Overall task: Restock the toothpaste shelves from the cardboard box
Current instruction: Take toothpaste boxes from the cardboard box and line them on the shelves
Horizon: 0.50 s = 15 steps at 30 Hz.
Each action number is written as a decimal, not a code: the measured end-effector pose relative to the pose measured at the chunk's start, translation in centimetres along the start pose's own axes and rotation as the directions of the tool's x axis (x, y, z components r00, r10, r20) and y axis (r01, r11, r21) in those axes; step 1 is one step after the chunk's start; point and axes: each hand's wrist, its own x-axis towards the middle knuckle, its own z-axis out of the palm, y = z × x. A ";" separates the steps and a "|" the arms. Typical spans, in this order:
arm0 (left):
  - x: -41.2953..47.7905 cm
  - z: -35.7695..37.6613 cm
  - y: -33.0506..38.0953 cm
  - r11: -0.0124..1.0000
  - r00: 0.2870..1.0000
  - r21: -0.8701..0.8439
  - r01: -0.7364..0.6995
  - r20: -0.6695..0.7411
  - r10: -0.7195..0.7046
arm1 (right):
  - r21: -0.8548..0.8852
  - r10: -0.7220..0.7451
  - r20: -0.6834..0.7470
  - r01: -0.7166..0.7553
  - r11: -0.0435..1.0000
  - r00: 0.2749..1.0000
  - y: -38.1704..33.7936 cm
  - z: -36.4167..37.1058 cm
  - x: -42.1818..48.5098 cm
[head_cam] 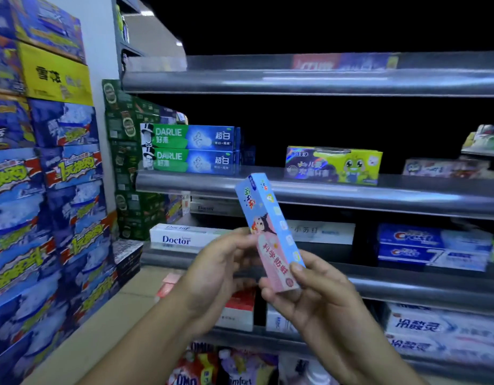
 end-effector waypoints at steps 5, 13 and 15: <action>1.5 3.5 -0.4 0.999 0.998 0.022 -0.045 0.047 0.044 | 0.030 0.081 -0.008 -0.081 0.996 0.997 -1.7 -1.8 -0.9; 4.0 8.3 1.2 0.888 0.964 0.386 -0.250 0.182 0.192 | -0.529 -0.441 -0.202 0.282 0.801 0.874 -12.3 -6.4 -2.9; 4.5 10.1 1.6 0.828 0.948 0.479 -0.291 0.264 0.181 | -0.557 -0.457 -0.175 0.295 0.777 0.872 -14.7 -7.3 -3.6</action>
